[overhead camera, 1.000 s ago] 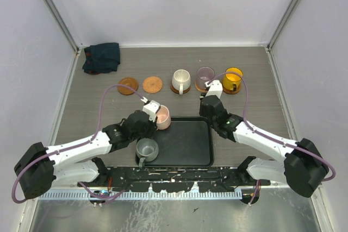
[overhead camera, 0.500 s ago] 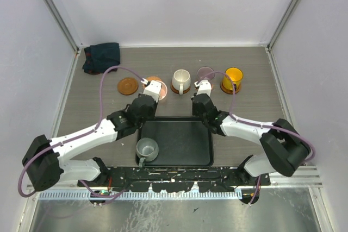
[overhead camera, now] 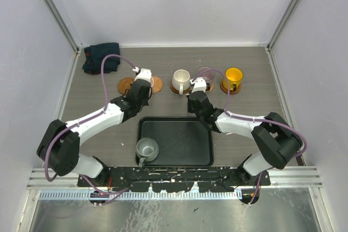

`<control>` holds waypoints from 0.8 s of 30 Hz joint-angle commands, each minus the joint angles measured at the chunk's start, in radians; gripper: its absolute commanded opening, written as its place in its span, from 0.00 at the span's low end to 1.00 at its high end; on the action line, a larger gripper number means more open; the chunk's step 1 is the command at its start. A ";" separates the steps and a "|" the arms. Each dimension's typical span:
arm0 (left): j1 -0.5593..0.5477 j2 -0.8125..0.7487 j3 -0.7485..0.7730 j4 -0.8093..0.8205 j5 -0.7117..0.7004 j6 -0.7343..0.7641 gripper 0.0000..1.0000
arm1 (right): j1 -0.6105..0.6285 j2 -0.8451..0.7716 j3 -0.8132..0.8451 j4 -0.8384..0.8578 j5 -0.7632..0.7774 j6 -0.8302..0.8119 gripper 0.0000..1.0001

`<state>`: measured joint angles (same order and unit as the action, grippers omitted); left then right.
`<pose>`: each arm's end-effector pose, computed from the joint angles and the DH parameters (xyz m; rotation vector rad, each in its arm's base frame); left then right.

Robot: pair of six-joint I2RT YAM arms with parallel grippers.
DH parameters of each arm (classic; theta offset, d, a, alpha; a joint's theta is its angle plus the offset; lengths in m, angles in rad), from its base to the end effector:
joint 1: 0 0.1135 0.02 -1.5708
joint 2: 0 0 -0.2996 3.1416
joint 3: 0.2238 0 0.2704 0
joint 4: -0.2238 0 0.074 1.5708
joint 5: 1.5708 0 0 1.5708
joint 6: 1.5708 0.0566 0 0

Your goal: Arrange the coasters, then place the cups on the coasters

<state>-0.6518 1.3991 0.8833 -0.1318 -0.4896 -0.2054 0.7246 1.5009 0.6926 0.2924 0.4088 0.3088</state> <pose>0.2758 -0.1770 0.2561 0.2120 2.1220 0.0433 0.2651 0.2046 0.2010 -0.1794 2.0397 0.2186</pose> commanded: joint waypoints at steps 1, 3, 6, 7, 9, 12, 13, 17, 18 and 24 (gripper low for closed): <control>0.034 0.042 0.113 0.108 0.012 -0.045 0.00 | 0.004 -0.034 0.013 0.048 0.001 0.004 0.01; 0.041 0.078 0.141 0.109 0.016 -0.048 0.00 | 0.003 -0.051 0.003 0.042 0.006 0.003 0.01; 0.048 0.134 0.191 0.102 0.028 -0.050 0.00 | 0.004 -0.080 -0.010 0.029 0.016 -0.002 0.01; 0.052 0.155 0.208 0.097 0.032 -0.055 0.00 | 0.004 -0.090 -0.013 0.023 0.017 -0.003 0.01; 0.060 0.199 0.250 0.083 0.048 -0.070 0.00 | 0.004 -0.109 -0.017 0.011 0.018 -0.005 0.01; 0.066 0.249 0.296 0.064 0.060 -0.089 0.00 | 0.003 -0.143 -0.025 -0.004 0.022 -0.005 0.01; 0.066 0.262 0.307 0.062 0.059 -0.094 0.00 | 0.004 -0.155 -0.030 -0.008 0.022 -0.004 0.01; 0.071 0.306 0.348 0.053 0.054 -0.111 0.00 | 0.004 -0.199 -0.035 -0.032 0.029 -0.010 0.01; 0.074 0.316 0.356 0.051 0.053 -0.115 0.00 | 0.004 -0.207 -0.035 -0.037 0.030 -0.013 0.01; 0.095 0.364 0.403 0.026 0.045 -0.133 0.00 | 0.004 -0.245 -0.044 -0.066 0.036 -0.017 0.01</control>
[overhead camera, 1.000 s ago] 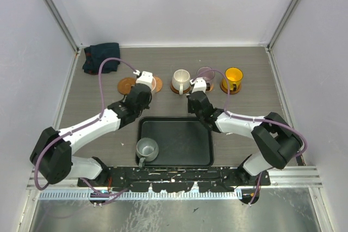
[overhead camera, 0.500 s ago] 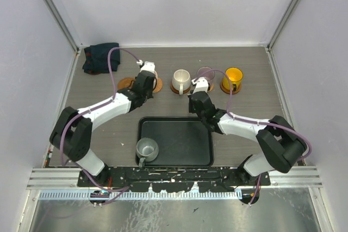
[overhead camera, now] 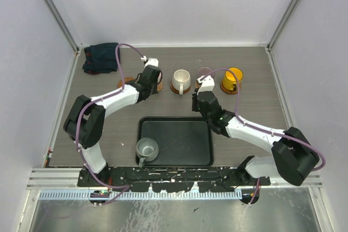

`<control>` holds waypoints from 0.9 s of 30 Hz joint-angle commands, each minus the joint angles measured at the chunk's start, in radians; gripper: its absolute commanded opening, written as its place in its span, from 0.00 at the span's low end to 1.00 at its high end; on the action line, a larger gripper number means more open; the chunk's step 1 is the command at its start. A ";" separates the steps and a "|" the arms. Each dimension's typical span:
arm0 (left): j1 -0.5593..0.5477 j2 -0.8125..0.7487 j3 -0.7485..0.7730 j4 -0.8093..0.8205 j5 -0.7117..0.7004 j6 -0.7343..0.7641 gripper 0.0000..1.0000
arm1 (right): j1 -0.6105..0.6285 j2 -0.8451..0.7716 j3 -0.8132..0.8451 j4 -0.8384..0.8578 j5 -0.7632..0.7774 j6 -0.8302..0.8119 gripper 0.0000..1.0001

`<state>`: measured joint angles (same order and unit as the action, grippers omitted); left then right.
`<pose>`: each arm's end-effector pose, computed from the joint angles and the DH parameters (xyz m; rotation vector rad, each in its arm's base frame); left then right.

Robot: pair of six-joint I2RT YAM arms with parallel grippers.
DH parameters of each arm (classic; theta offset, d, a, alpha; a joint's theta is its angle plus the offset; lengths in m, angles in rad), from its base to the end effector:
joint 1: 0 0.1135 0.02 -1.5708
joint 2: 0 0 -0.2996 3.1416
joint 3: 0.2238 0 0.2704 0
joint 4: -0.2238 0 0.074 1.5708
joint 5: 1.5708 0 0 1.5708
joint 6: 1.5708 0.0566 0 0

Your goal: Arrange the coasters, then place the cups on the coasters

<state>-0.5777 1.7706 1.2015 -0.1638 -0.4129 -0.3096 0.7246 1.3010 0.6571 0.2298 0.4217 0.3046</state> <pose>0.3705 -0.2144 0.2314 0.0916 2.2285 -0.0044 0.2415 0.1829 0.2414 -0.1391 1.9508 0.2615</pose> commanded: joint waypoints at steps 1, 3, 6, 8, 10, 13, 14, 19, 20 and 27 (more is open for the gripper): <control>0.026 0.002 0.093 0.050 -0.034 -0.032 0.00 | 0.004 -0.049 -0.012 -0.004 0.024 -0.012 0.01; 0.033 0.016 0.114 0.035 -0.033 -0.034 0.00 | 0.004 -0.058 -0.016 -0.006 0.025 -0.010 0.01; 0.042 0.025 0.129 0.024 -0.026 -0.037 0.00 | 0.004 -0.064 -0.014 -0.009 0.025 -0.010 0.01; 0.045 0.029 0.136 0.019 -0.024 -0.038 0.00 | 0.004 -0.063 -0.012 -0.009 0.028 -0.010 0.01; 0.045 0.035 0.144 0.009 -0.022 -0.045 0.00 | 0.003 -0.059 -0.009 -0.009 0.025 -0.012 0.01; 0.047 0.047 0.150 0.003 -0.014 -0.052 0.00 | 0.004 -0.051 -0.005 -0.007 0.021 -0.012 0.01; 0.047 0.050 0.150 0.004 -0.012 -0.055 0.00 | 0.003 -0.049 -0.005 -0.006 0.020 -0.012 0.01; 0.047 0.069 0.154 0.003 -0.003 -0.062 0.00 | 0.004 -0.039 -0.003 -0.004 0.016 -0.013 0.01; 0.047 0.073 0.158 0.002 -0.003 -0.063 0.00 | 0.004 -0.038 -0.004 -0.004 0.015 -0.013 0.01; 0.047 0.096 0.165 -0.005 -0.004 -0.065 0.00 | 0.004 -0.029 -0.002 -0.003 0.007 -0.011 0.01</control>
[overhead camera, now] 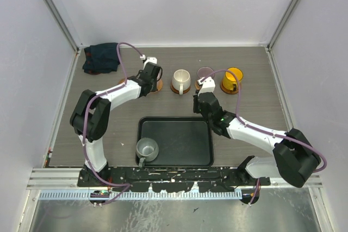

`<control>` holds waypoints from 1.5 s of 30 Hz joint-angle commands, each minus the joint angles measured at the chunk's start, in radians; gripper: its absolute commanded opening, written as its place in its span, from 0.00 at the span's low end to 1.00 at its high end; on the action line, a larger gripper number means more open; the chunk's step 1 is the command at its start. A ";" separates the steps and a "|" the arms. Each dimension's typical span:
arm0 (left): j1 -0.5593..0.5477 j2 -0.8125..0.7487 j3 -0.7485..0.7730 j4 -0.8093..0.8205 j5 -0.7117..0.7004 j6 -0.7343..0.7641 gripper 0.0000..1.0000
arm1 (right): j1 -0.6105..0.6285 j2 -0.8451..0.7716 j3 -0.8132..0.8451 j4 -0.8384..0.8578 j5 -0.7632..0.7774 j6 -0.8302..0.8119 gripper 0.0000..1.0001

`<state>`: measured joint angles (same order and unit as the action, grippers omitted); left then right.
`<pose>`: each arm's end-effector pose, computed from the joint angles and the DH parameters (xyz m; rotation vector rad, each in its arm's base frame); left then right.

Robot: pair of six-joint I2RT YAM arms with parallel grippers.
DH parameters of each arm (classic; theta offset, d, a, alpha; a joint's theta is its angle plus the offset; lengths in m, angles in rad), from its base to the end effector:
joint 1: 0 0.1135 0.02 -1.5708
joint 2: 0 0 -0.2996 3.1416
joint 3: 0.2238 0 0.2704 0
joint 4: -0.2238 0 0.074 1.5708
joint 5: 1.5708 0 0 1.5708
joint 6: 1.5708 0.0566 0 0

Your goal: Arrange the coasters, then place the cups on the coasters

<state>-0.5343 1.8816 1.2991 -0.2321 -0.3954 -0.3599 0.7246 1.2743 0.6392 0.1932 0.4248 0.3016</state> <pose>0.3996 -0.2111 0.2120 0.0180 2.3068 0.0204 0.2355 0.1773 0.2382 -0.1498 1.9732 0.2410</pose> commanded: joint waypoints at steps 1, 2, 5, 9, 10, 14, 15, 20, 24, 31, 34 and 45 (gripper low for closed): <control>0.003 -0.012 0.068 0.063 -0.022 -0.016 0.00 | 0.004 -0.001 0.017 0.034 0.002 -0.009 0.01; 0.003 -0.008 0.066 0.062 -0.021 -0.017 0.00 | 0.004 -0.001 0.016 0.034 0.002 -0.009 0.01; 0.003 -0.001 0.067 0.062 -0.008 -0.026 0.00 | 0.004 0.002 0.016 0.033 -0.002 -0.008 0.01; 0.003 0.004 0.066 0.060 0.010 -0.041 0.00 | 0.004 0.004 0.016 0.034 -0.006 -0.006 0.01; 0.003 0.004 0.065 0.060 0.012 -0.043 0.00 | 0.004 0.004 0.017 0.033 -0.006 -0.006 0.01; 0.004 0.004 0.058 0.059 0.026 -0.059 0.00 | 0.004 0.007 0.014 0.033 -0.009 -0.007 0.01; 0.003 0.003 0.056 0.058 0.029 -0.066 0.00 | 0.003 0.008 0.014 0.035 -0.009 -0.006 0.01; 0.003 -0.003 0.040 0.060 0.034 -0.081 0.00 | 0.003 0.011 0.013 0.034 -0.014 -0.002 0.01; 0.004 -0.011 0.026 0.059 0.040 -0.092 0.00 | 0.004 0.013 0.013 0.037 -0.018 0.000 0.01; 0.001 -0.025 -0.002 0.059 0.035 -0.114 0.00 | 0.004 0.013 0.011 0.039 -0.025 0.002 0.01; 0.000 -0.035 -0.010 0.051 0.020 -0.119 0.00 | 0.004 0.012 0.010 0.040 -0.026 0.003 0.01; -0.004 -0.061 -0.039 0.018 -0.011 -0.116 0.15 | 0.004 0.007 0.002 0.043 -0.037 0.008 0.01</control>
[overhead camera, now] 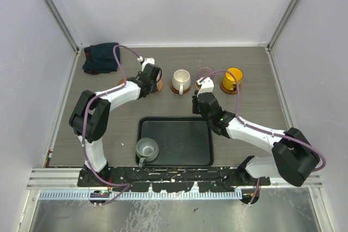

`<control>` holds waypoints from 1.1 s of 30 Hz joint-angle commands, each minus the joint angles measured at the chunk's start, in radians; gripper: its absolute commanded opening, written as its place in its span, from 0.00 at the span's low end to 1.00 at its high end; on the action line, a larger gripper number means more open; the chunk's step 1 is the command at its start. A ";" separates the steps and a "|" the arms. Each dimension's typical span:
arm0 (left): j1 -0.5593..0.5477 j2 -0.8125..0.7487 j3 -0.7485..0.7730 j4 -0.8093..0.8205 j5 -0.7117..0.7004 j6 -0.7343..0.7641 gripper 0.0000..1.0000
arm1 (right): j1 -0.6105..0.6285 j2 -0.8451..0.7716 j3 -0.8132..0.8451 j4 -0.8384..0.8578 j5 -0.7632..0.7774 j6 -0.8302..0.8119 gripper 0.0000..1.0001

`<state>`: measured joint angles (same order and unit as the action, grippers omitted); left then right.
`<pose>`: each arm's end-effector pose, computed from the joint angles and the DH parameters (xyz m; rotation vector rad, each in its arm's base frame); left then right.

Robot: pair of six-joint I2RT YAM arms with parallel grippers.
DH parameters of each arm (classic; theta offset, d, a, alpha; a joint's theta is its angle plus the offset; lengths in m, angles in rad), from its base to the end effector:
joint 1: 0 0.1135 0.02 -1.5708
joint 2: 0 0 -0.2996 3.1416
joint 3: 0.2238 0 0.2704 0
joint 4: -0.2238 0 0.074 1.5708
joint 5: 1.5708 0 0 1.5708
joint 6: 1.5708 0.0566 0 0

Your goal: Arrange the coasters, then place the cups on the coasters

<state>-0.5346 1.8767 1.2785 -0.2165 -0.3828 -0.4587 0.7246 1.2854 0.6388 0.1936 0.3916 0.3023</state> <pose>0.3969 -0.2104 0.2083 -0.0898 2.3102 -0.0435 0.2358 0.1799 0.2347 -0.1750 1.9894 0.2664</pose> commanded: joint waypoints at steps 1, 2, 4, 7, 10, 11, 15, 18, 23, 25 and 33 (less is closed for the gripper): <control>-0.004 -0.057 -0.019 0.000 -0.025 -0.016 0.19 | 0.003 -0.006 0.002 0.044 -0.005 0.007 0.01; -0.004 -0.061 -0.020 -0.002 -0.028 -0.013 0.24 | 0.004 -0.005 0.004 0.044 -0.007 0.008 0.01; -0.008 -0.068 -0.024 0.000 -0.033 -0.007 0.44 | 0.004 -0.007 0.003 0.044 -0.009 0.008 0.01; -0.008 -0.071 -0.024 0.004 -0.039 -0.002 0.68 | 0.004 -0.006 0.002 0.046 -0.010 0.009 0.01; -0.008 -0.071 -0.019 -0.002 -0.042 -0.001 0.83 | 0.004 -0.005 0.001 0.046 -0.010 0.010 0.01; -0.009 -0.076 -0.020 -0.004 -0.044 -0.001 0.84 | 0.003 -0.006 0.000 0.046 -0.011 0.011 0.01; -0.016 -0.107 -0.039 0.001 -0.059 0.001 0.91 | 0.004 -0.011 -0.001 0.043 -0.009 0.008 0.01; -0.022 -0.154 -0.058 0.001 -0.066 0.010 0.94 | 0.004 -0.014 0.001 0.042 -0.008 0.002 0.01; -0.046 -0.296 -0.114 -0.017 -0.077 0.051 0.99 | 0.004 -0.019 0.016 0.033 0.005 -0.012 0.01; -0.068 -0.363 -0.154 -0.046 -0.077 0.073 1.00 | 0.004 -0.022 0.026 0.027 0.009 -0.016 0.01; -0.223 -0.768 -0.413 -0.233 -0.046 0.063 0.98 | 0.002 -0.029 0.058 0.013 0.029 -0.044 0.03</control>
<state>-0.6922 1.2556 0.9386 -0.3347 -0.4404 -0.3828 0.7246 1.2854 0.6392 0.1913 0.3882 0.2855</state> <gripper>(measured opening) 0.980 0.032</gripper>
